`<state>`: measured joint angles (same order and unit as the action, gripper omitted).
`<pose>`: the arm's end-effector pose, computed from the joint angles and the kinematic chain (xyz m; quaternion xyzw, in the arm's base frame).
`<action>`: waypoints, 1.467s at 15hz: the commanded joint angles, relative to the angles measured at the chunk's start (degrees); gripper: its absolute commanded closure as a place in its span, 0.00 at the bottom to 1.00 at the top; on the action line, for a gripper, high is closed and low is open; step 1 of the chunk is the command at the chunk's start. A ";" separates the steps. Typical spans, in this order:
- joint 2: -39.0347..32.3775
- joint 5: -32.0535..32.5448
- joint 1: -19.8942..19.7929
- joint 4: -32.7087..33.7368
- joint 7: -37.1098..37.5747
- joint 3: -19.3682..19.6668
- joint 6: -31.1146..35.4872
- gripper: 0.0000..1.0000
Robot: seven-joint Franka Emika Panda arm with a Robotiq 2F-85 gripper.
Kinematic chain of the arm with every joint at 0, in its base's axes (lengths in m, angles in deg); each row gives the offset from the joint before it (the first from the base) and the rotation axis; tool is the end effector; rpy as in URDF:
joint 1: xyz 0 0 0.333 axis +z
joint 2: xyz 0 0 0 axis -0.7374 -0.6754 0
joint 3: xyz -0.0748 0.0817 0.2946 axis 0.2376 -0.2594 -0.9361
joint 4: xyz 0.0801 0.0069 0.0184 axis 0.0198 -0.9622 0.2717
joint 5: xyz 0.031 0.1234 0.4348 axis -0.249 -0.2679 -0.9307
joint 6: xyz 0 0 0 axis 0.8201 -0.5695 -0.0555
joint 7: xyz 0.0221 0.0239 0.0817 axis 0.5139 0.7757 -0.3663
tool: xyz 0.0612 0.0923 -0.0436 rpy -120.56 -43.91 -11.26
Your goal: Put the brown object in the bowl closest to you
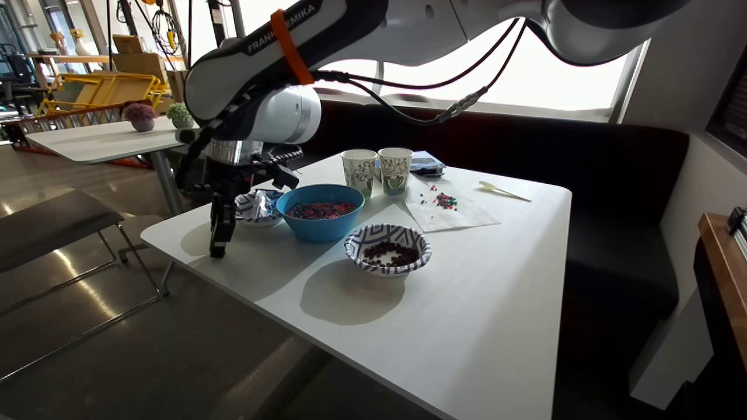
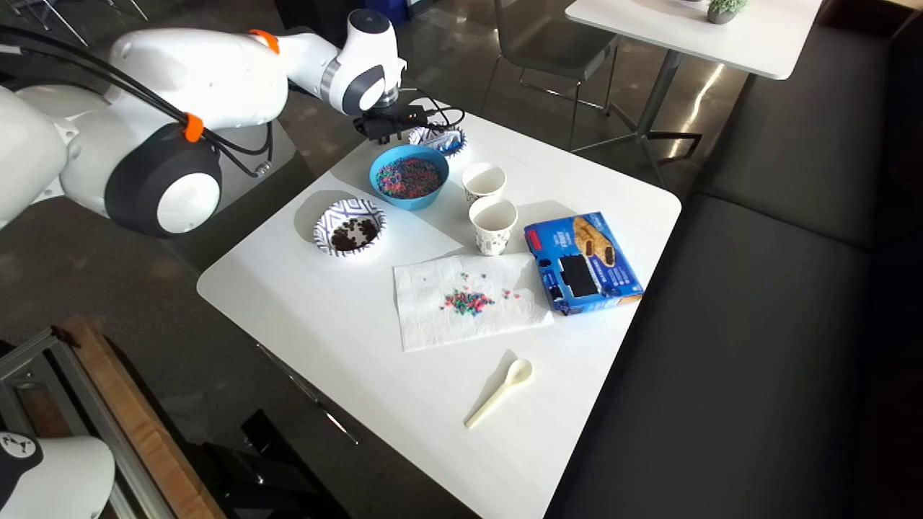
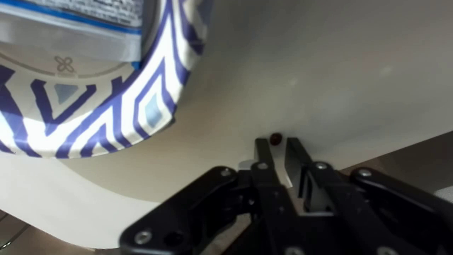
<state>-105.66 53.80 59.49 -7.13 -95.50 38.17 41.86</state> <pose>0.8194 0.2591 0.0336 -0.8221 -0.5465 -0.1371 0.0818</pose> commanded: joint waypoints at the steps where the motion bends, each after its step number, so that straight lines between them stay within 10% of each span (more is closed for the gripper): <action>1: 0.02 0.62 0.59 -0.60 1.86 1.52 -1.13 0.81; 22: -0.53 1.85 2.05 1.31 5.11 3.13 -1.72 0.76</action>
<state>-105.56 54.33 60.85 -6.76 -92.32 40.26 41.67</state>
